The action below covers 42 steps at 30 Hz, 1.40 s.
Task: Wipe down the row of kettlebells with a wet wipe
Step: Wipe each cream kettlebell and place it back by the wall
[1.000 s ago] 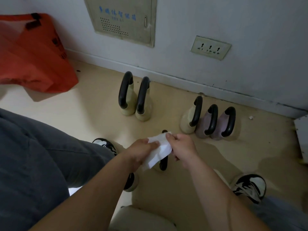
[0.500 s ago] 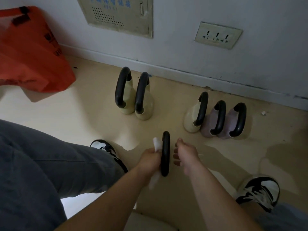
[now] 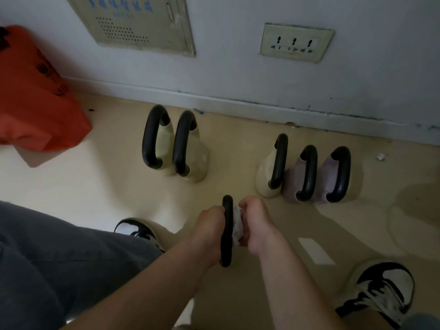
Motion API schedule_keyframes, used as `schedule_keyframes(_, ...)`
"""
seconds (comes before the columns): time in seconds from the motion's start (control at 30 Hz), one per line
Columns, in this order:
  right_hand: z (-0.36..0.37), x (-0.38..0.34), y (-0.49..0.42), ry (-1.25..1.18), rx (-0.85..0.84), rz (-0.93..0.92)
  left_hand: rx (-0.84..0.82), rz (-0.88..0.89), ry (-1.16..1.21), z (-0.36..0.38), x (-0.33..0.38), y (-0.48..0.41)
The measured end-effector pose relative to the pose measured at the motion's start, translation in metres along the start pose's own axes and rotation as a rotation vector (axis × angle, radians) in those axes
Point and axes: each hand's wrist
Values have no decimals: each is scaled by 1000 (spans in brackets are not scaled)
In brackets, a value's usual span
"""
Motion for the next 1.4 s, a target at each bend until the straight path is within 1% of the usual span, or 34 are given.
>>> schedule_keyframes(0.07,5,-13,7,-1,-18,-27,-9,18,-71,6,13,-7)
schedule_keyframes(0.13,7,-25,11,-32,-50,-57,21,50,-154,14,28,-13)
schedule_keyframes(0.23,12,-46,9,-53,-58,-124,41,125,-256,34,52,-18)
schedule_keyframes(0.37,16,-82,6,-28,-38,-237,63,182,-263,62,89,-28)
schedule_keyframes(0.5,17,-114,2,-51,3,-270,39,186,-273,85,117,-39)
schedule_keyframes(0.6,14,-118,1,-94,-3,-280,19,149,-244,95,125,-48)
schedule_keyframes(0.67,16,-116,-3,-113,-4,-298,47,146,-263,95,129,-55)
schedule_keyframes(0.77,21,-122,-13,-22,47,-329,101,192,-376,91,133,-60)
schedule_keyframes(0.87,32,-123,-16,93,173,-427,174,244,-407,85,135,-57)
schedule_keyframes(0.93,45,-120,-9,190,270,-548,230,284,-447,73,140,-52)
schedule_keyframes(0.97,53,-119,-5,247,311,-630,251,333,-458,63,145,-50)
schedule_keyframes(1.03,78,-117,9,359,324,-814,312,440,-452,35,157,-36)
schedule_keyframes(1.07,91,-116,17,395,297,-877,346,482,-455,19,164,-29)
schedule_keyframes(1.1,103,-115,19,389,248,-889,378,518,-486,4,172,-18)
schedule_keyframes(1.13,114,-113,22,357,184,-863,406,549,-525,-10,180,-9)
schedule_keyframes(1.2,133,-108,23,265,60,-736,470,610,-520,-35,197,5)
schedule_keyframes(1.27,144,-101,18,241,41,-628,567,668,-485,-51,216,11)
schedule_keyframes(1.33,148,-94,8,197,51,-559,714,795,-516,-60,230,9)
schedule_keyframes(1.37,149,-91,1,174,58,-537,777,885,-578,-62,234,7)
schedule_keyframes(1.4,149,-88,-5,166,64,-516,827,964,-697,-64,234,1)
Point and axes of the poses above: each hand's wrist, its own y-axis away from the middle knuckle, its own z-axis out of the palm, x = y × z, and after that the axes turned 6 degrees about -y, right-handed
